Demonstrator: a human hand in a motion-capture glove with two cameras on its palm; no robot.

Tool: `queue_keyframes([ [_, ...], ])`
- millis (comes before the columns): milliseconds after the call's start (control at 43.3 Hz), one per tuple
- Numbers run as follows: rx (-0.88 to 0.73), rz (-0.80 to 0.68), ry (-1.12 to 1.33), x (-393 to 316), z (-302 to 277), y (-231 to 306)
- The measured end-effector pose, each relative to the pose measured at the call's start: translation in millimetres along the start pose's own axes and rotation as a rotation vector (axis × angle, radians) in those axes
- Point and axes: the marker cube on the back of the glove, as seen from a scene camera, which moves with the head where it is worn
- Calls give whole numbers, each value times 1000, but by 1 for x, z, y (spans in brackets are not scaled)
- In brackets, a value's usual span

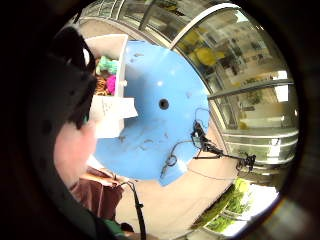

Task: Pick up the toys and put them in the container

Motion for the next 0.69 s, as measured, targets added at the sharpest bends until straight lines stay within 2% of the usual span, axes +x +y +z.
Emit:
queue_keyframes([
  [254, 25, 54, -40, -65, 19, -67],
  [415, -296, 88, -13, -83, 40, -82],
  [462, -344, 97, -4, -83, 43, -83],
  [646, -311, 114, 13, -70, 41, -84],
  [692, -298, 158, 14, -65, 40, -83],
])
